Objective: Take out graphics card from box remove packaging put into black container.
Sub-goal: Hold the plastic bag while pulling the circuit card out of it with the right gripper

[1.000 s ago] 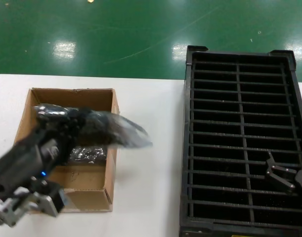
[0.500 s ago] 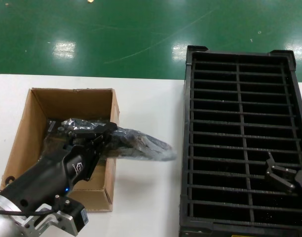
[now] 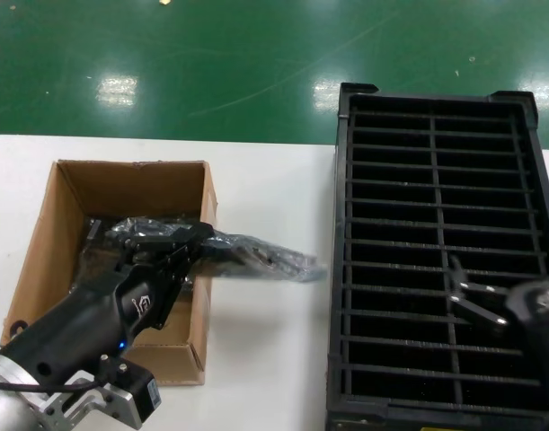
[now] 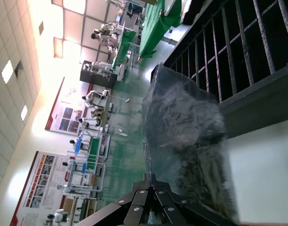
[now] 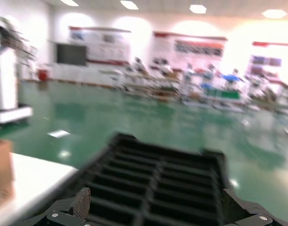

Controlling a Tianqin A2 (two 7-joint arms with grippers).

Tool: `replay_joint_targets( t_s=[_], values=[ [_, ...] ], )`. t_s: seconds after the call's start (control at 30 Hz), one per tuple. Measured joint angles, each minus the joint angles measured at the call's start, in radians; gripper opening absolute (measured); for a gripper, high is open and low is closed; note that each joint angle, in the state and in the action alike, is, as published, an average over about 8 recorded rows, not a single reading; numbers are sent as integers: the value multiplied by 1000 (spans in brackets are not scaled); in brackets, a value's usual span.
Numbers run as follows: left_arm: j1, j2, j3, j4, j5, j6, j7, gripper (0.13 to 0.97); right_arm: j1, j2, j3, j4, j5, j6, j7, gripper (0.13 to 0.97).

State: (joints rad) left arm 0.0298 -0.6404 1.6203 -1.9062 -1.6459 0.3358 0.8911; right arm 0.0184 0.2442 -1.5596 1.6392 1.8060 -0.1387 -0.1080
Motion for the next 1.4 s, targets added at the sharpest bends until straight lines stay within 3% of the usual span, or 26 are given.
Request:
replay_joint_targets(
  t_s=[0.27,0.6,0.9,1.4],
  values=[
    [0,0,0,0,0,0,0,140,35,-23,-40,46,25,-136,-93,939],
    [0,0,0,0,0,0,0,140,66,19,-72,33,75,-306,-180,886],
    [0,0,0,0,0,0,0,140,59,50,-42,18,147,-453,-281,751],
    [0,0,0,0,0,0,0,140,54,120,-121,21,128,-548,-320,398]
  ],
)
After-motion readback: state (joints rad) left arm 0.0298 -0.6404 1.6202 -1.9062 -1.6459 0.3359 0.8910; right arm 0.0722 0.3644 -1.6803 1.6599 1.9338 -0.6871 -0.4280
